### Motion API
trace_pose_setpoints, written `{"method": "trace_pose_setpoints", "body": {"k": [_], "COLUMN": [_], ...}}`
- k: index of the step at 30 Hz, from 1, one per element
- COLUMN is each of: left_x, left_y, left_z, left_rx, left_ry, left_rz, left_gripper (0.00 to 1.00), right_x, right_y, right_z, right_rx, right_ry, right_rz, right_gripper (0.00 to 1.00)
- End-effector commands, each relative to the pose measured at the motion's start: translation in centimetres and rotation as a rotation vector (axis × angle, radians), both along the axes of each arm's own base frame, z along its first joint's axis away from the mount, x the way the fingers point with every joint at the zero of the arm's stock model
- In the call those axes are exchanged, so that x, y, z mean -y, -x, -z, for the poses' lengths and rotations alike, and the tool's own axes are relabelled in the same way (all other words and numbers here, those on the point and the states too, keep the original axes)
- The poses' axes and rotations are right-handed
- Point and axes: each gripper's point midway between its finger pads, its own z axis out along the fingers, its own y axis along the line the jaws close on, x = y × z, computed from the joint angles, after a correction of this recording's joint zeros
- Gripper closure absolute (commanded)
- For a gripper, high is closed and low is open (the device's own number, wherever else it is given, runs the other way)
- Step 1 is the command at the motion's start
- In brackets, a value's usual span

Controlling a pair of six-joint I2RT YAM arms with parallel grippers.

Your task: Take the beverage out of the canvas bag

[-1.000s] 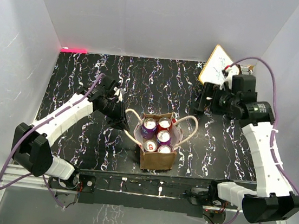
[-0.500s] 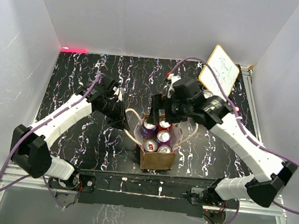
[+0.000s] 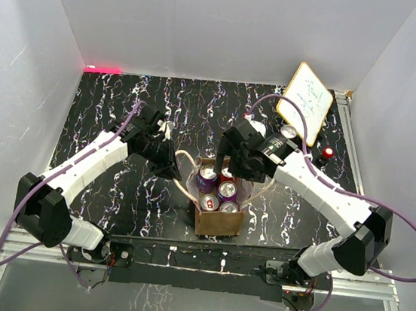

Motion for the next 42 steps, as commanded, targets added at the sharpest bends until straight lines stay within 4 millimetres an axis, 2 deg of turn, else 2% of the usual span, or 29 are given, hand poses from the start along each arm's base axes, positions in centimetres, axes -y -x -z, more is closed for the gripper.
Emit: {"method": "trace_pose_setpoints", "body": {"k": [1,10,17,21,23,30,37,42], "left_x": [-0.2,-0.3,-0.2,-0.1,-0.1,0.0,0.0,-0.1], "left_y": [0.4,0.8,0.7,0.7,0.6,0.5,0.3,0.2], "left_z": [-0.4,-0.1,-0.6,-0.7,-0.2,-0.1,0.1,0.1], "left_rx": [0.01,-0.006,0.002,0.004,-0.014,-0.023,-0.02,-0.013], "left_ry": [0.003,0.005,0.01,0.014,0.003,0.002,-0.005,-0.013], "left_rz": [0.016,0.021,0.03,0.032,0.033,0.041,0.044,0.036], "left_gripper": [1.0,1.0,1.0,1.0,1.0,1.0,1.0,1.0], "right_x": [-0.9,-0.6,-0.5,-0.7,-0.5,-0.7,-0.5,-0.7], "right_y": [-0.8,0.0,0.3,0.3,0.4,0.6,1.3,0.9], "right_z": [0.9,5.1,9.2,11.0,11.6,11.5,11.5,9.8], "right_rx": [-0.008,-0.112,-0.169,-0.195,-0.206,-0.211,-0.208,-0.181], "right_ry": [-0.034,0.046,0.1,0.132,0.147,0.131,0.124,0.101], "right_rz": [0.086,0.103,0.087,0.077,0.083,0.102,0.109,0.1], "right_gripper": [0.01,0.01,0.01,0.06,0.06,0.12,0.23,0.35]}}
